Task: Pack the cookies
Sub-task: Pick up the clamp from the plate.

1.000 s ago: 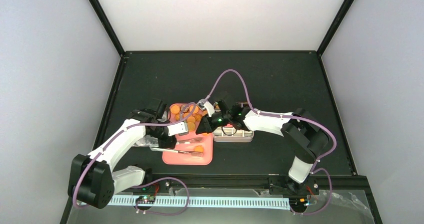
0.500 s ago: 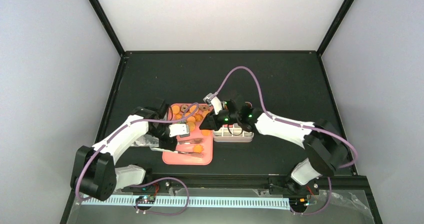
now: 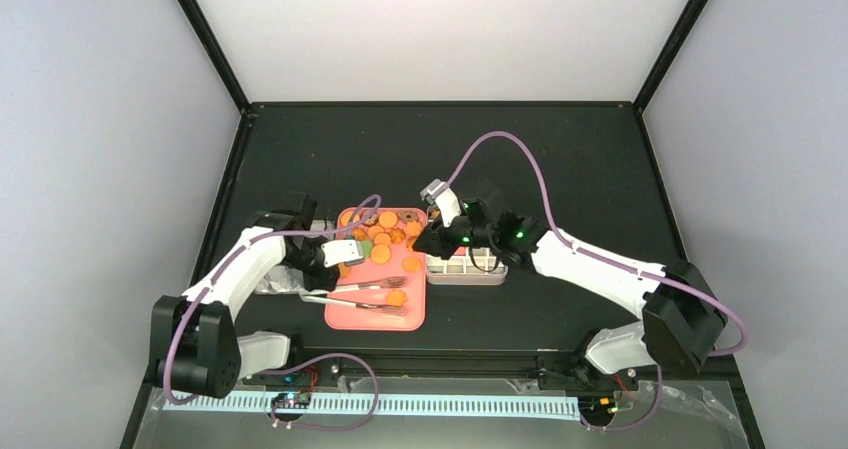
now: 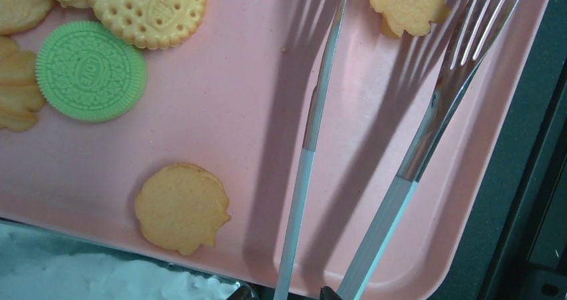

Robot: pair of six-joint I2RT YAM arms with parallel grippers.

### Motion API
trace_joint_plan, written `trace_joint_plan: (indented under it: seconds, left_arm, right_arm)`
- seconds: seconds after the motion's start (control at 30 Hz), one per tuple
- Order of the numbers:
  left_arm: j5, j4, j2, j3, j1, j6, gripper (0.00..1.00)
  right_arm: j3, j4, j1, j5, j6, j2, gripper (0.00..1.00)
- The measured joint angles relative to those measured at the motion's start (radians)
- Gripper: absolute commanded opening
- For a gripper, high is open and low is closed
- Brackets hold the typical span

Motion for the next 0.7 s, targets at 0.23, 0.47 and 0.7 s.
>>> trace_joint_plan:
  seconds: [0.23,0.47,0.7]
  left_arm:
    - [0.002,0.036,0.088,-0.013,0.000,0.025,0.25]
    - [-0.012,0.090,0.103,-0.070,0.000,0.044,0.15]
    - [-0.023,0.106,0.093,-0.076,0.000,0.068,0.02]
  right_arm:
    - [0.000,-0.032,0.002,0.019,-0.034,0.003,0.41]
    - [0.000,-0.037,0.002,0.030,-0.052,-0.012,0.40]
    - [0.000,-0.037,0.009,0.035,-0.065,-0.018,0.38]
